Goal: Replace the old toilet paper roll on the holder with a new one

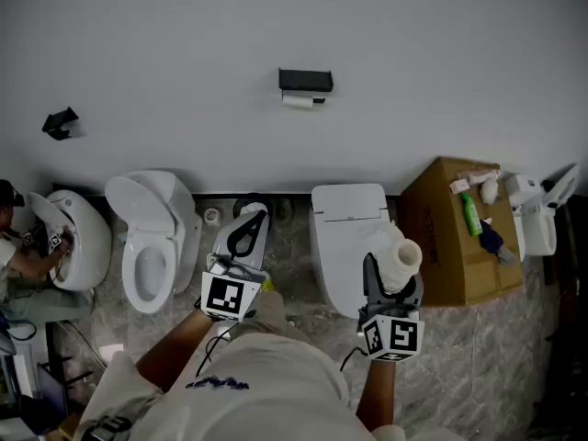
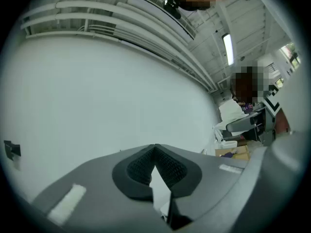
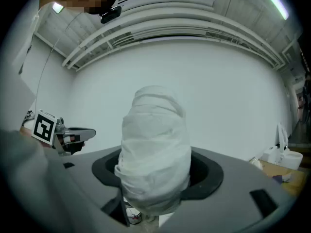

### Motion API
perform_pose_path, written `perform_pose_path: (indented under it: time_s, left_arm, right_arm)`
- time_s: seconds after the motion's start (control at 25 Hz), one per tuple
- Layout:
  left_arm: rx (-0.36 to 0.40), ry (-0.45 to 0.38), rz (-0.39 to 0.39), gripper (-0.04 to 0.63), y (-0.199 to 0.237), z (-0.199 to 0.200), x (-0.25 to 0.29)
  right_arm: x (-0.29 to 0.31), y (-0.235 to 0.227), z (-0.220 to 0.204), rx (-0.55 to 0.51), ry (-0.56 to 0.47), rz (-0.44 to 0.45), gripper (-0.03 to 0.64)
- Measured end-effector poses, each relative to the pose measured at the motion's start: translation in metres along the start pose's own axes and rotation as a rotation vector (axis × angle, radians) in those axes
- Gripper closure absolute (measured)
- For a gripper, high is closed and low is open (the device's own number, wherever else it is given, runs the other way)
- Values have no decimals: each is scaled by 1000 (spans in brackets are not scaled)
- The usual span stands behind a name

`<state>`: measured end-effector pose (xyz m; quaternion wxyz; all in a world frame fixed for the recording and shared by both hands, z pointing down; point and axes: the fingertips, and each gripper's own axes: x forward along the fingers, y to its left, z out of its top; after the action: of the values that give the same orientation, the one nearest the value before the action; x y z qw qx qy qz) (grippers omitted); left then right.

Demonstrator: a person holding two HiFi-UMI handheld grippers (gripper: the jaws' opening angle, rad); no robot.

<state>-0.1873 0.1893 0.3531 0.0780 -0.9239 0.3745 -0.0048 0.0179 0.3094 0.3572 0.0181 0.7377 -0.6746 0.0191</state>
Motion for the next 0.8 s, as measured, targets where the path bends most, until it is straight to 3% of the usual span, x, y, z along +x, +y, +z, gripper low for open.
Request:
perform_pose_path:
  time_s: [0.32, 0.8]
  left_arm:
    - [-46, 63, -25, 594, 13, -26, -21]
    - [-14, 49, -46, 592, -4, -5, -15]
  right_arm:
    - [-16, 22, -29, 17, 72, -14, 316]
    - [-41, 21, -36, -10, 82, -2, 314]
